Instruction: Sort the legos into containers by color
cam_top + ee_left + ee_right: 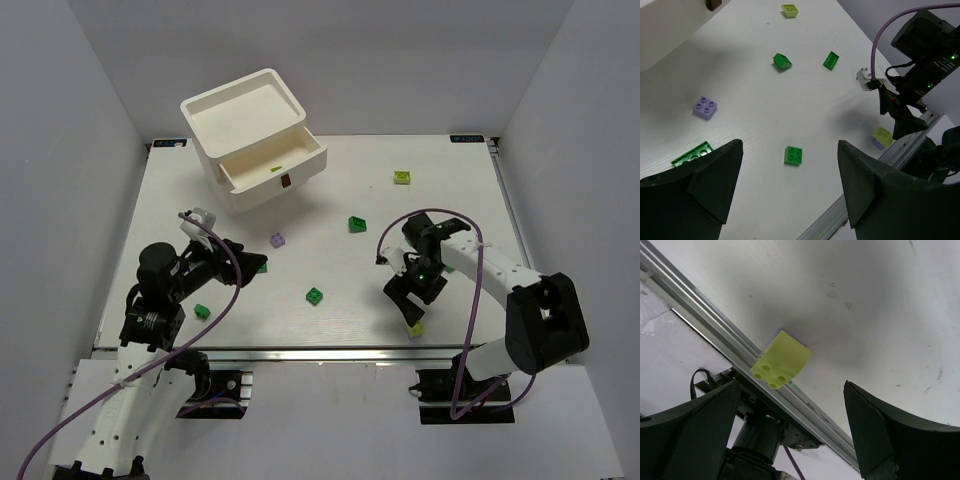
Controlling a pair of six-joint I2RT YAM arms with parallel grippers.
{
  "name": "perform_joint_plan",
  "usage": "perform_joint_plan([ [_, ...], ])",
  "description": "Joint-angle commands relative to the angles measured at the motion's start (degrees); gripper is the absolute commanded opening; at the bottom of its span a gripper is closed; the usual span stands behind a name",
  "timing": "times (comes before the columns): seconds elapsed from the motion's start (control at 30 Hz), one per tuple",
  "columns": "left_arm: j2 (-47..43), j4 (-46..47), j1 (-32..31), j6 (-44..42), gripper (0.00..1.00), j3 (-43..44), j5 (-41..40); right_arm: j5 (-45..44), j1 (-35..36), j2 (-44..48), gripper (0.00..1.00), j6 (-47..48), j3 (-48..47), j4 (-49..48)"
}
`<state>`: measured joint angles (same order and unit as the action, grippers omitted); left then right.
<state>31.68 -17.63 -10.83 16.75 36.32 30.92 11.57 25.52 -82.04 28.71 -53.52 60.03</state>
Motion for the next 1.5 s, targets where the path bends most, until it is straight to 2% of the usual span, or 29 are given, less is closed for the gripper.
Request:
perform_joint_plan([
  [0.0, -0.2, -0.5, 0.4, -0.8, 0.86, -0.1, -0.1, 3.3, 1.0, -0.8, 0.89, -0.1, 0.2, 1.8],
  [0.2, -0.1, -0.4, 0.4, -0.7, 0.86, -0.1, -0.1, 0.8, 2.8, -2.3, 0.89, -3.6, 1.7, -2.1],
  [0.43, -0.1, -0.3, 0.4, -0.7, 0.86, -0.2, 0.0, -7.2, 4.5, -2.7, 0.88, -9.3, 3.9, -6.7],
  [0.9, -0.4, -0.4, 0.4, -0.7, 0.86, -0.2, 0.0, -7.4, 7.5, -5.1, 0.76, -11.0, 3.6, -5.5],
  [1.27, -0.5, -0.4, 0.4, -0.6, 0.86, -0.2, -0.2, -9.5, 8.4, -4.0, 0.62, -11.7, 3.4, -3.8],
  [1.47, -0.6, -0.3, 0.4, -0.5, 0.86, -0.2, -0.2, -10.4, 8.7, -3.6, 0.41, -12.1, 3.0, -3.4],
])
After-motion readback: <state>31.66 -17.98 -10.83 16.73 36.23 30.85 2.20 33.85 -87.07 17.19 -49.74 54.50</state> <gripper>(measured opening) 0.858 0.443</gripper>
